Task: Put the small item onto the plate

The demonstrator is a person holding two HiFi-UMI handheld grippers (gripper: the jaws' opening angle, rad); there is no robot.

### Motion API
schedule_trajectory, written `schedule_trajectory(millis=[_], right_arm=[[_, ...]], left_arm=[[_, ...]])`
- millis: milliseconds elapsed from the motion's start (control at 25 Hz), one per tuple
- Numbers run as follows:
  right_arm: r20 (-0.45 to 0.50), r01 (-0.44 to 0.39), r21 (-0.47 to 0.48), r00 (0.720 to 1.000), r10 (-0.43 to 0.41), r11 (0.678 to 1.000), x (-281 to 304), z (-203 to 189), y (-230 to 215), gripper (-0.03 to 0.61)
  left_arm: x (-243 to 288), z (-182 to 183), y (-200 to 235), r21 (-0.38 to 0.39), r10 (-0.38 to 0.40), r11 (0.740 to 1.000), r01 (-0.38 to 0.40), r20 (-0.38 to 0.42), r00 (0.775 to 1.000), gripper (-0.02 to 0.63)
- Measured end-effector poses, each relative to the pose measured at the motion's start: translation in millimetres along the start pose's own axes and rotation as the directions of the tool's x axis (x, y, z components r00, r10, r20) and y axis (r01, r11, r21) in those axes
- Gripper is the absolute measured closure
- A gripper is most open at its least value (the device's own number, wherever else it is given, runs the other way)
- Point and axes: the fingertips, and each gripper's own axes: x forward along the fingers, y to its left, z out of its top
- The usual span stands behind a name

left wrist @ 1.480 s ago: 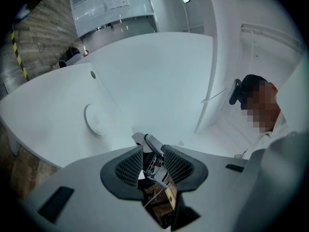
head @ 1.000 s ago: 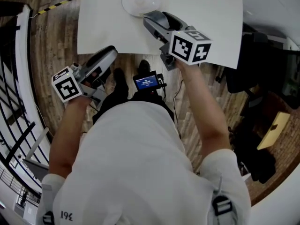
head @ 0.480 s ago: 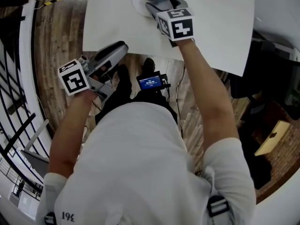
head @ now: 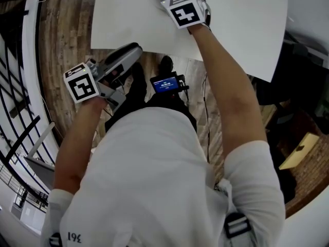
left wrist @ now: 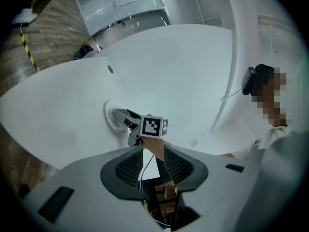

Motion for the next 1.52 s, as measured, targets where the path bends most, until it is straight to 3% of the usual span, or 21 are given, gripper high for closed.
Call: schedule_trajectory(millis=[600,1520], right_arm=[[-0.008,0.030,0.057,1.000,-0.029,0.998,10,-13,-9,0.264],[-0.023,0.033,0.040,0.999,-0.032,0.999,9,-10,-12,0.264]], left_arm=[[2,-3,-2,-0.005,-0.008,1.000,0.008,-0.025,1.000,0.477],[2,-4,-2,-0.015,-0.016,1.000,0.016,-0.012,1.000,0.477]])
